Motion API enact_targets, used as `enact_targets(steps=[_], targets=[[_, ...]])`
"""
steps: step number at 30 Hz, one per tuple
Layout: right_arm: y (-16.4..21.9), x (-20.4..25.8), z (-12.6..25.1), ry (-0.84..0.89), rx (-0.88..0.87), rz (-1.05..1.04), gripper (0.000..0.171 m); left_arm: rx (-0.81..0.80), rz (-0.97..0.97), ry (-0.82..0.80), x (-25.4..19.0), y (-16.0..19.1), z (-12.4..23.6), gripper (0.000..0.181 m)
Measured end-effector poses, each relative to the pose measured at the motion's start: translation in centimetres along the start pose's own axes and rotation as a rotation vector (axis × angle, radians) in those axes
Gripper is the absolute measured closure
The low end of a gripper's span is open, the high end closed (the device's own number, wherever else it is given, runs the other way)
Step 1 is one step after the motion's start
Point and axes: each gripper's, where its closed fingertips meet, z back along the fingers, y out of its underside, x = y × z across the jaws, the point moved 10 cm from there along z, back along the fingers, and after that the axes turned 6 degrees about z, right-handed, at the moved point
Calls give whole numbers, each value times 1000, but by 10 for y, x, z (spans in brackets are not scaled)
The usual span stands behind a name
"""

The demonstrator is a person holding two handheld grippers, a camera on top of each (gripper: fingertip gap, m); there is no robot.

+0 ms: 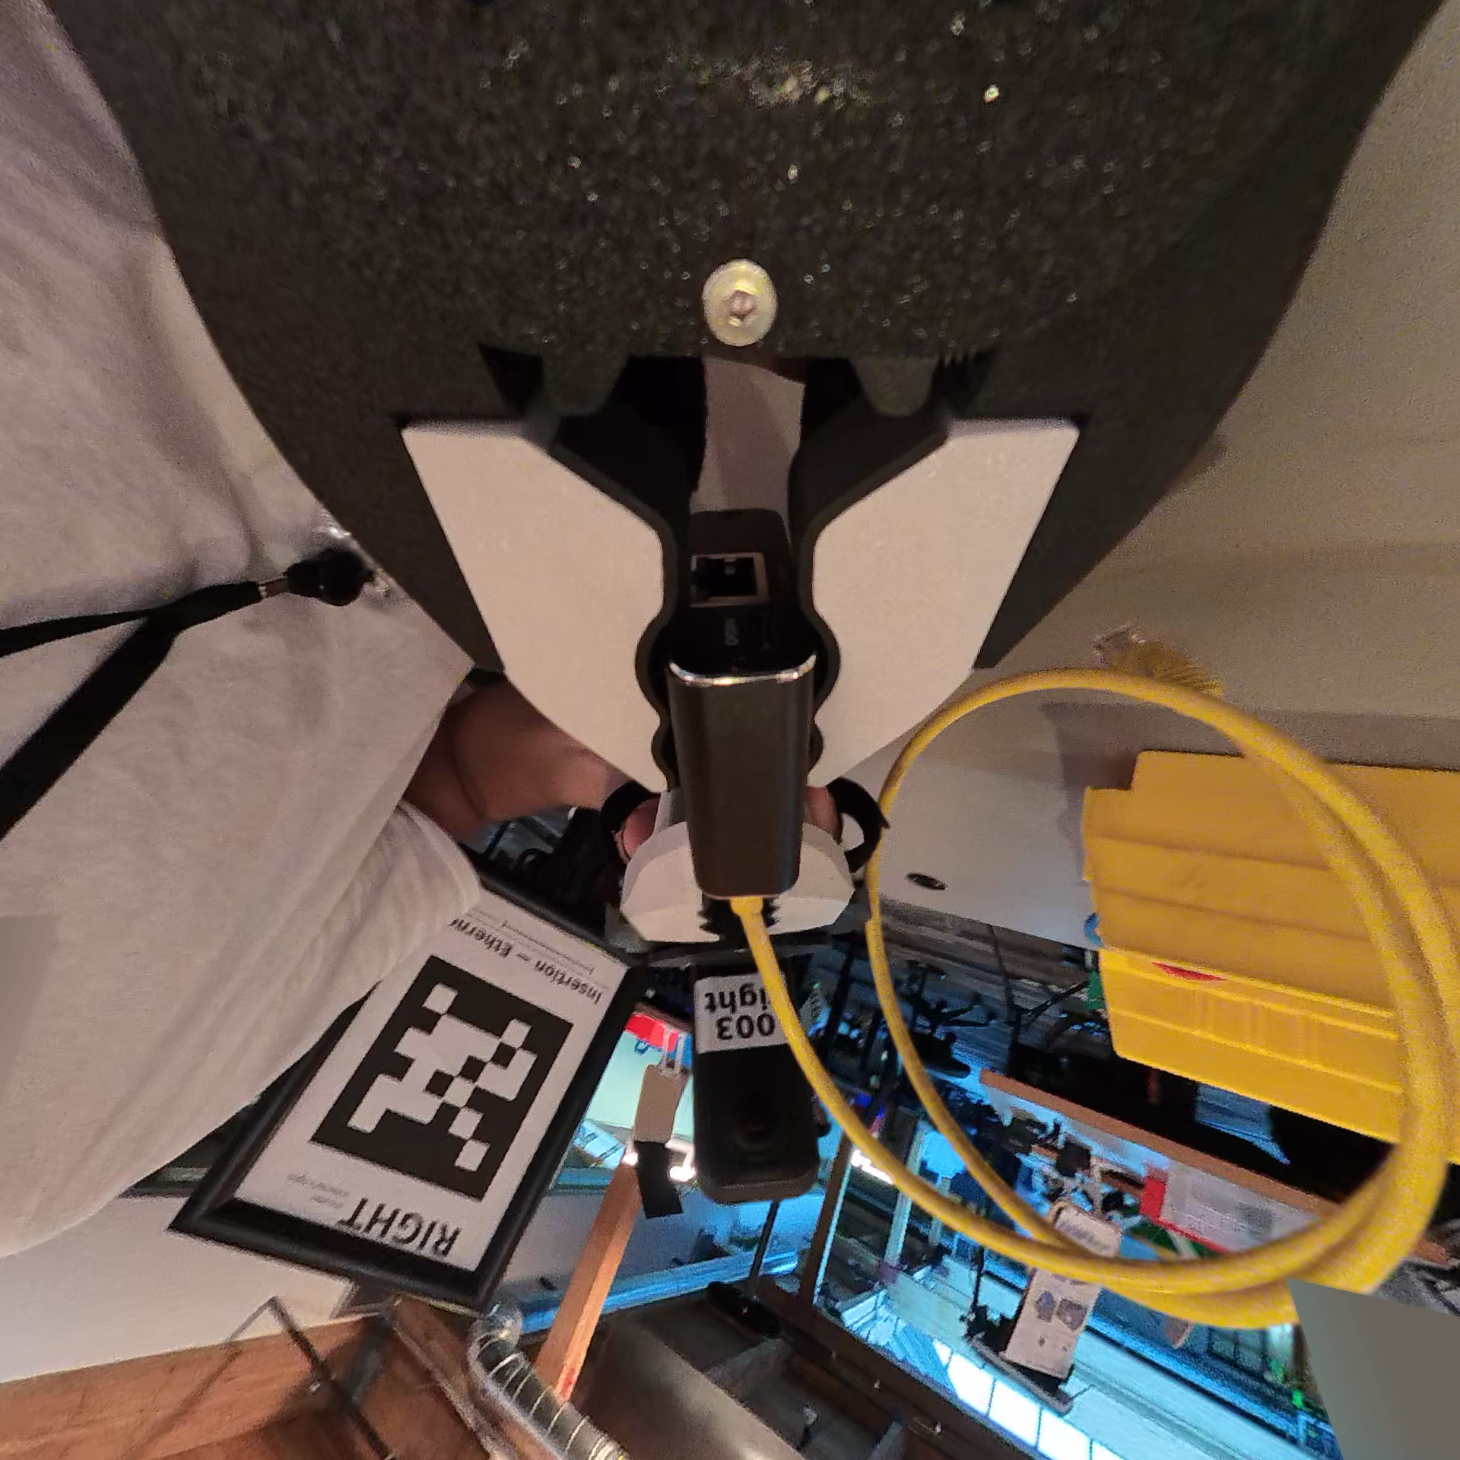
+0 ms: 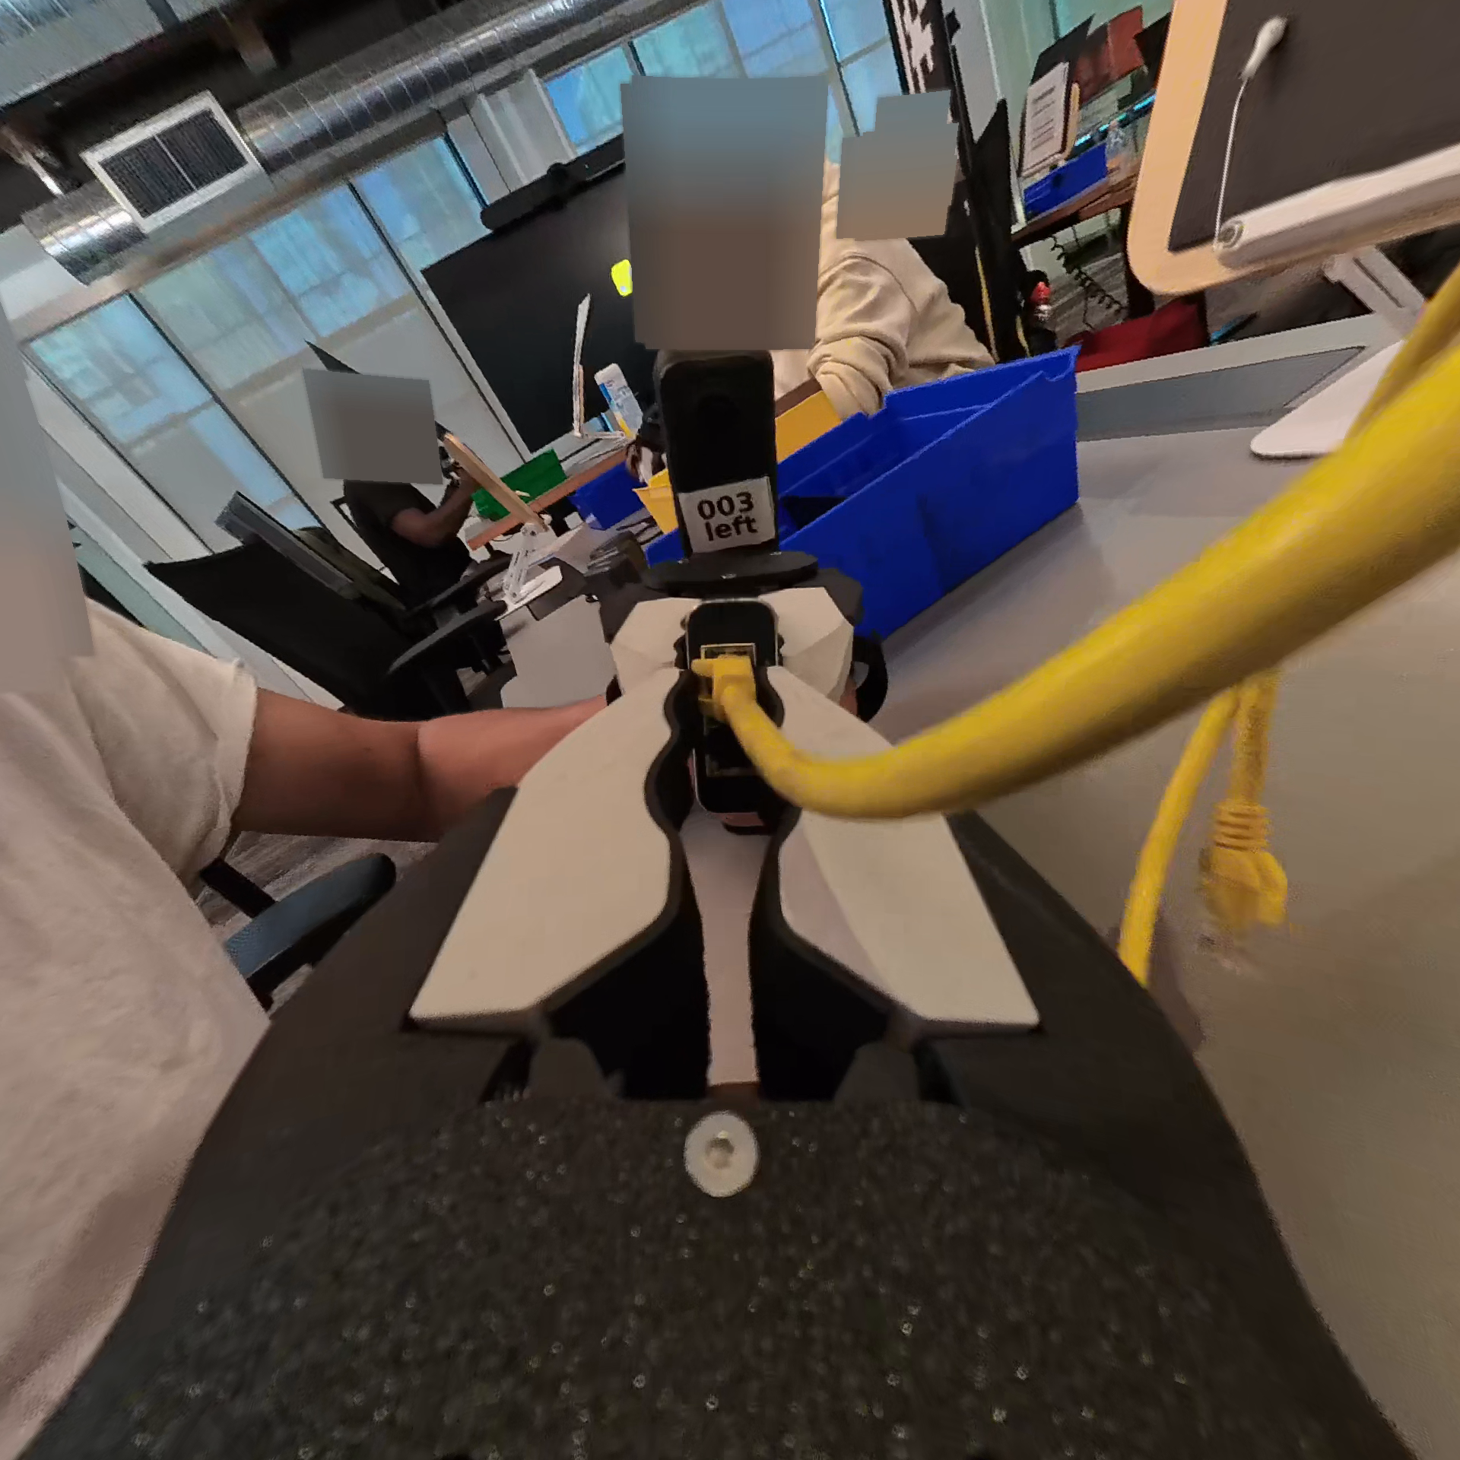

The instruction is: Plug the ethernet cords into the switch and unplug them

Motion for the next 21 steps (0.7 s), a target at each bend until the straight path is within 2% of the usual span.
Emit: enact_targets(steps=[5, 12, 15, 21], targets=[[-2, 2, 3, -15, -32, -30, 160, -4, -26, -13, -5, -2, -3, 154], [-4, 6, 2, 36, -6, 59, 160, -14, -10, -21, -4, -2, -3, 154], [-9, 10, 2, 28, -99, 22, 159, -77, 25, 16, -8, -8, -6, 154], [-11, 44, 7, -81, -209, 61, 157, -103, -118, -78, -60, -15, -12, 155]])
